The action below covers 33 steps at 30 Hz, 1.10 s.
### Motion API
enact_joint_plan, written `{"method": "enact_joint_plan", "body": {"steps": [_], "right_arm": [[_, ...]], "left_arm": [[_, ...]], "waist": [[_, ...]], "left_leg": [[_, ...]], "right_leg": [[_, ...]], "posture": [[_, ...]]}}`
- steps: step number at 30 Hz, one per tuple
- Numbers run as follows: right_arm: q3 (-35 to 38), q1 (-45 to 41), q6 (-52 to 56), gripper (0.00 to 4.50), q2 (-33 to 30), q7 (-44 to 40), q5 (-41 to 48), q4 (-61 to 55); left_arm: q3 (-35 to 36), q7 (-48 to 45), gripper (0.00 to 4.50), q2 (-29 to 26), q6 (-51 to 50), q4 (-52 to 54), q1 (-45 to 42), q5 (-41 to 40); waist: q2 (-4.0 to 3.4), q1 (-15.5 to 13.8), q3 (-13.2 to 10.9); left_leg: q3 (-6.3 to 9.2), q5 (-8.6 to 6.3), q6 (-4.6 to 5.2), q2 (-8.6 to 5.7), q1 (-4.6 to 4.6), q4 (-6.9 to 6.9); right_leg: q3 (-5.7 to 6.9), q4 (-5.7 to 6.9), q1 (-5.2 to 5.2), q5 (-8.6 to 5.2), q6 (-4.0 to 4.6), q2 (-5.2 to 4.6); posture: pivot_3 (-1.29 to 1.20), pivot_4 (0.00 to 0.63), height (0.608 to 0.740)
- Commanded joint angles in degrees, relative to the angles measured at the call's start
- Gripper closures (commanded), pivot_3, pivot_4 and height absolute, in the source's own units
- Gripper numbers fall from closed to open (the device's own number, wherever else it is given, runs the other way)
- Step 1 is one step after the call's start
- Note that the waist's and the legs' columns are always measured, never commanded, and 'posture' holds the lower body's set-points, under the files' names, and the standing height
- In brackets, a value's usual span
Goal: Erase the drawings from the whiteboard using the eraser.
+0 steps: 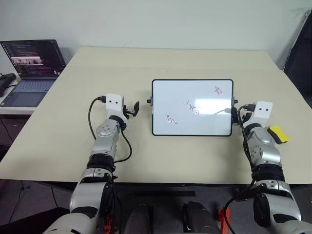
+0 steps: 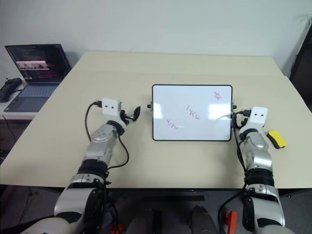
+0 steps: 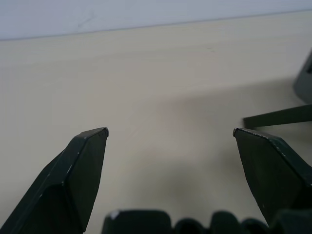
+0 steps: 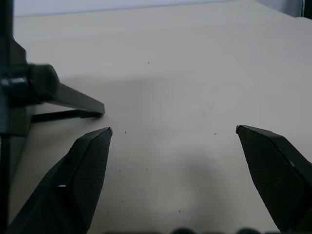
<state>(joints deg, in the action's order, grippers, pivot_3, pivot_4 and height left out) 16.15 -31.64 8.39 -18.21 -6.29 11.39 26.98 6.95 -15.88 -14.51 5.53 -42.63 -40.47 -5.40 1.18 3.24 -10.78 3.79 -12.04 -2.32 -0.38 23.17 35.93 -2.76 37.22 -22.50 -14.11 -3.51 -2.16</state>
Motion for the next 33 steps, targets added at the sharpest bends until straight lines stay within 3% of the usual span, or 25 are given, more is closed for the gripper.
{"method": "enact_joint_plan", "body": {"steps": [1,12,19,24,28,30,33], "right_arm": [[-0.88,-1.06,-0.91,0.03,0.76,-0.12,-0.31,-0.95],[-0.72,1.09,0.15,0.03,0.07,0.33,-1.39,-3.25],[0.60,3.84,1.71,0.03,-3.66,-1.56,-1.15,-4.90],[0.71,4.40,5.45,0.03,-8.52,-6.82,0.66,-8.95],[3.79,7.70,13.42,0.03,-13.31,-11.44,5.41,-19.20],[5.46,8.82,16.37,0.03,-15.14,-11.99,7.04,-22.31],[7.24,10.28,20.67,0.03,-17.96,-12.48,7.81,-24.95]], "left_arm": [[0.36,-0.83,0.00,-0.84,0.22,1.03,-1.86,-0.35],[0.90,-3.81,0.00,-4.25,-1.79,3.52,-1.15,-0.83],[1.45,-11.95,0.00,-9.27,-4.52,7.56,0.22,-3.39],[1.87,-26.17,0.00,-17.58,-13.82,19.15,2.04,-9.95],[3.07,-43.12,0.00,-26.35,-31.38,34.41,6.22,-25.28],[0.40,-44.12,0.00,-26.26,-34.70,38.81,5.11,-26.64],[-5.64,-45.56,0.00,-21.43,-38.23,44.86,2.64,-28.67]], "waist": [[0.00,0.13,0.00],[0.00,0.15,0.00],[0.00,-0.04,0.00],[-0.02,0.03,-0.02],[-0.04,0.09,-0.03],[-0.04,-0.34,-0.03],[-0.04,-1.61,-0.03]], "left_leg": [[0.00,0.00,0.00,0.01,-0.02,0.00],[-0.01,0.00,0.00,0.02,-0.11,-0.01],[0.00,0.00,0.00,0.00,-0.11,-0.02],[0.00,0.00,0.00,0.02,-0.10,-0.06],[0.01,-0.01,0.01,0.07,-0.11,-0.15],[0.03,-0.02,0.00,0.07,-0.11,-0.20],[0.15,-0.02,0.00,0.03,-0.16,-0.07]], "right_leg": [[0.00,0.01,0.00,0.00,0.00,0.01],[-0.02,0.04,0.07,-0.01,0.00,0.04],[-0.02,0.01,0.08,-0.01,0.01,0.02],[0.00,0.00,0.07,-0.04,0.05,0.03],[0.03,-0.01,0.07,-0.12,0.15,0.04],[0.05,-0.02,0.08,-0.17,0.16,0.02],[0.19,-0.09,0.26,-0.27,0.00,0.01]], "posture": [[0.00,0.150,0.740],[0.00,0.150,0.740],[0.00,0.150,0.740],[0.00,0.150,0.740],[0.00,0.150,0.740],[0.00,0.150,0.740],[0.00,0.150,0.740]]}}
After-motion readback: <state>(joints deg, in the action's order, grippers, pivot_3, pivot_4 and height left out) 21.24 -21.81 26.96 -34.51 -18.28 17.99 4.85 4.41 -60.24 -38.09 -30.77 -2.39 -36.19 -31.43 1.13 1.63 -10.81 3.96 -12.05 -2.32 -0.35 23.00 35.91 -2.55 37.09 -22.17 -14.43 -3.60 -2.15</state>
